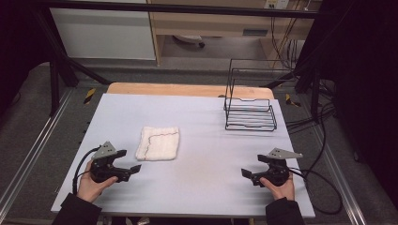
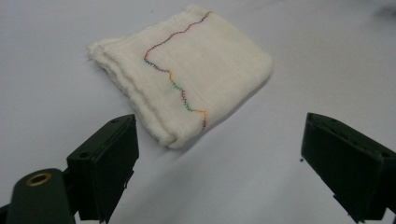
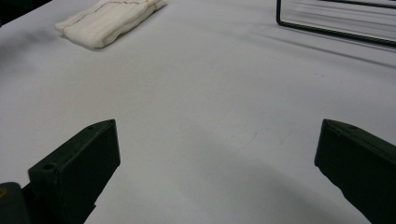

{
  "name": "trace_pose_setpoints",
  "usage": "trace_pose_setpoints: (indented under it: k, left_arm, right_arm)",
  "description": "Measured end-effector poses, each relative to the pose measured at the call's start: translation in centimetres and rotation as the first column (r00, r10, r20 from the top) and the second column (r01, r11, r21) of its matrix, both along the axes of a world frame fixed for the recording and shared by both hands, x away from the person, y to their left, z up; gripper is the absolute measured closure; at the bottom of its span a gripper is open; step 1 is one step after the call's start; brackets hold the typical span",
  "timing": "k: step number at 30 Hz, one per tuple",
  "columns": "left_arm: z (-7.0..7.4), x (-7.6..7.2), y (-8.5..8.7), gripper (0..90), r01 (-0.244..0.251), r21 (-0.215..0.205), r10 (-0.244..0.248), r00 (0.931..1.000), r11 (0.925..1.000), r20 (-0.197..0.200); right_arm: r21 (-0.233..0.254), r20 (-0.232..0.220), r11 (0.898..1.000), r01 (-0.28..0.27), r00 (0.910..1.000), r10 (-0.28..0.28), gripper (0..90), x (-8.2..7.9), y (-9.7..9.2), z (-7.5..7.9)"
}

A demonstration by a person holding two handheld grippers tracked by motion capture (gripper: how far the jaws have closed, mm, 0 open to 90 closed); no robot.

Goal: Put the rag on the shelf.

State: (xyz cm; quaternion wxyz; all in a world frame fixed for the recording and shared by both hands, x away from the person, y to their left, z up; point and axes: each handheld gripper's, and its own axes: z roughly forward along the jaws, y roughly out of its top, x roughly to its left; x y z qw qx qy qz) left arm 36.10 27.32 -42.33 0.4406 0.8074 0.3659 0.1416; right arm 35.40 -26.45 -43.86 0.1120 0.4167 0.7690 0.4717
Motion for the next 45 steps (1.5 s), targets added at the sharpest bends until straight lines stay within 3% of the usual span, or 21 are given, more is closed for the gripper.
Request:
trace_pose_setpoints:
  k: [7,17,21,26,31,40,45]
  left_arm:
    - [0.6,0.2,-1.7,12.9,0.007,0.02,-0.007,1.0,0.9998,0.002]
    - [0.9,1.1,-6.0,17.1,0.037,0.086,-0.037,0.9993,0.9956,-0.008]
    - [1.0,1.4,-7.1,20.0,0.046,0.093,-0.045,0.9989,0.9946,-0.007]
    - [0.8,2.3,-9.0,28.0,0.074,0.103,-0.07,0.9966,0.992,-0.044]
    - [0.5,3.0,-10.8,36.8,0.075,0.144,-0.072,0.997,0.9867,-0.029]
    - [-0.9,4.1,-13.0,56.3,0.075,0.215,-0.066,0.9966,0.9738,-0.049]
    - [-1.3,4.4,-13.5,62.6,0.065,0.227,-0.055,0.9972,0.9716,-0.05]
  right_arm:
    - [-0.008,-0.006,1.0,-0.004,1.0,0.004,0.8,0.0,0.1,-0.1]
    - [-0.01,-0.01,1.0,-0.001,1.0,0.001,0.8,0.0,0.2,-0.1]
    - [-0.013,-0.009,1.0,-0.004,1.0,0.004,0.8,0.0,0.2,-0.2]
    - [-0.014,-0.011,1.0,-0.003,0.9999,0.003,0.9,0.0,0.2,-0.2]
    - [-0.017,-0.011,1.0,-0.005,0.9999,0.005,0.9,0.1,0.2,-0.2]
    - [-0.017,-0.015,1.0,-0.007,0.9999,0.006,1.0,0.1,0.2,-0.2]
    - [-0.019,-0.011,1.0,-0.008,0.9999,0.008,1.0,0.1,0.2,-0.2]
